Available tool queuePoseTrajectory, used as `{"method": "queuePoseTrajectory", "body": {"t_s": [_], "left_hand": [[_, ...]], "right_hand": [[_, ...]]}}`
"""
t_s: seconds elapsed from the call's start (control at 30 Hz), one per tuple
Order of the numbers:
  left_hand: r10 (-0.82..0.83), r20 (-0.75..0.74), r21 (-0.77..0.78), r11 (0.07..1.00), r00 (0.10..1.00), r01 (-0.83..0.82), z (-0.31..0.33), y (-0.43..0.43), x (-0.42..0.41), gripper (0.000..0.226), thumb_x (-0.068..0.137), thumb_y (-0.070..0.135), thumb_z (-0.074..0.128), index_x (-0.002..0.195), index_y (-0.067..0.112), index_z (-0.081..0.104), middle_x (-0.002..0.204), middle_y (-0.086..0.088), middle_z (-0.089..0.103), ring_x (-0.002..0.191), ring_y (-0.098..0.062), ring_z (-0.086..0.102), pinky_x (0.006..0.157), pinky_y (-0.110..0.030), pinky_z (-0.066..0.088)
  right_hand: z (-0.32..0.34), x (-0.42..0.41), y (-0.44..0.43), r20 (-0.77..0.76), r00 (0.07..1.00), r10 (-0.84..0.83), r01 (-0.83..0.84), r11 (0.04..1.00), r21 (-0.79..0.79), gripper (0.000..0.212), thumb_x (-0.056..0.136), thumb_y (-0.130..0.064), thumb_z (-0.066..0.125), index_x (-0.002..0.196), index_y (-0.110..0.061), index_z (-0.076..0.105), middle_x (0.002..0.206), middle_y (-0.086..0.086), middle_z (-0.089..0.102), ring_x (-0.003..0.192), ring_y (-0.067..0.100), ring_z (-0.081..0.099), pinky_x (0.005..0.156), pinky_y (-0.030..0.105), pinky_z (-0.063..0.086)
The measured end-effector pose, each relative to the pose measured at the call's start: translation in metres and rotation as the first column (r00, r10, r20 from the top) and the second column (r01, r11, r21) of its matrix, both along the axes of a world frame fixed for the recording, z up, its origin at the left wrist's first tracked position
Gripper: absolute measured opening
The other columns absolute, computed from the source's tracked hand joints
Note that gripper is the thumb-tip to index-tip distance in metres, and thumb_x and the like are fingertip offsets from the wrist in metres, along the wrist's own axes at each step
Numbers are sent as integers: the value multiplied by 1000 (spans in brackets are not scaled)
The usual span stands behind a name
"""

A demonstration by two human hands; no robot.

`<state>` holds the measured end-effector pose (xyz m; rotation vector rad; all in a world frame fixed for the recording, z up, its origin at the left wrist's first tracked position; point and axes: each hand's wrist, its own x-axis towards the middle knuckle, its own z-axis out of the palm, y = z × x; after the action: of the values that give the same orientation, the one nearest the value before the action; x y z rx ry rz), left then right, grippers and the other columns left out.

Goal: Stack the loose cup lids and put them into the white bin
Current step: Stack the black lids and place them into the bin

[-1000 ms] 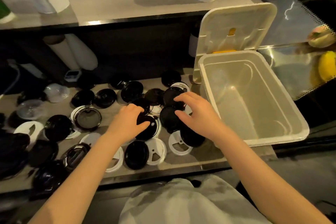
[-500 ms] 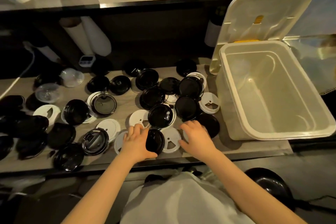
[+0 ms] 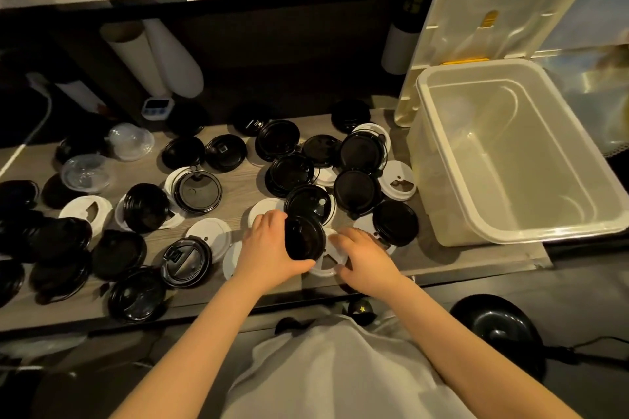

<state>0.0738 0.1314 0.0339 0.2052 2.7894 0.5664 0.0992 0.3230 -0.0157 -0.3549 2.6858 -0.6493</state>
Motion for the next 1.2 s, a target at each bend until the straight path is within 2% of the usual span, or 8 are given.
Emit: {"method": "queuePoseTrajectory", "body": {"t_s": [0.1, 0.2, 0.37, 0.5, 0.67, 0.93, 1.07, 1.2], "left_hand": [[13, 35, 92, 996, 999, -16, 12, 15, -10, 84, 65, 47, 78, 128, 13, 35, 128, -3, 45, 119, -22, 44, 93, -32, 39], [5, 67, 185, 982, 998, -18, 14, 30, -19, 92, 66, 41, 80, 136, 12, 28, 137, -5, 36, 126, -24, 40, 100, -36, 39], [95, 154, 283, 949, 983, -136, 11, 47, -27, 97, 66, 39, 82, 141, 16, 25, 139, -5, 28, 129, -24, 35, 103, -36, 36], [176, 186, 319, 920, 967, -228, 6, 55, -27, 89, 63, 37, 85, 133, 14, 34, 133, -6, 38, 123, -24, 41, 100, -38, 40], [292, 233, 492, 787, 928, -371, -2, 64, -26, 40, 76, 19, 77, 103, 17, 46, 99, 0, 55, 93, -19, 55, 75, -27, 41], [330, 493, 637, 494, 805, -592, -6, 75, -28, 19, 91, 11, 58, 109, 16, 53, 110, -6, 58, 104, -22, 56, 80, -29, 44], [293, 604, 627, 398, 741, -669, 0, 80, -27, 17, 92, 13, 55, 108, 18, 56, 111, -6, 62, 104, -21, 59, 90, -37, 49], [201, 738, 619, 177, 644, -765, 12, 84, -23, 16, 98, 21, 45, 99, 16, 61, 97, -7, 65, 85, -17, 62, 69, -33, 49]], "right_hand": [[8, 2, 11, -162, 964, -212, 185, 968, -169, 33, 84, -15, 62, 116, -5, 60, 109, 12, 61, 106, 32, 53, 85, 38, 45], [10, -2, 30, -282, 822, -494, 452, 868, -204, 34, 82, -12, 65, 115, -5, 59, 111, 12, 59, 107, 32, 50, 87, 38, 43], [-9, -17, 59, 62, 687, -724, 726, 681, -99, 77, 79, -35, 71, 142, -13, 32, 146, 10, 34, 135, 30, 30, 109, 42, 32], [-22, -19, 60, 72, 691, -719, 722, 682, -118, 84, 78, -42, 71, 145, -14, 28, 148, 8, 35, 138, 28, 29, 113, 41, 26], [-26, -19, 65, 66, 708, -703, 706, 703, -85, 87, 78, -47, 70, 145, -13, 27, 144, 13, 38, 134, 32, 33, 109, 43, 32], [0, -1, 59, 10, 682, -731, 690, 639, -341, 81, 69, -36, 80, 136, -18, 38, 131, 4, 38, 125, 20, 41, 103, 31, 37], [22, -2, 45, -11, 759, -651, 528, 626, -574, 79, 69, -28, 81, 134, -22, 39, 127, -5, 38, 121, 5, 38, 98, 11, 31], [35, -10, 27, -82, 871, -484, 347, 725, -595, 78, 64, -46, 73, 132, -23, 42, 126, -9, 41, 117, -5, 37, 97, 4, 29]]}}
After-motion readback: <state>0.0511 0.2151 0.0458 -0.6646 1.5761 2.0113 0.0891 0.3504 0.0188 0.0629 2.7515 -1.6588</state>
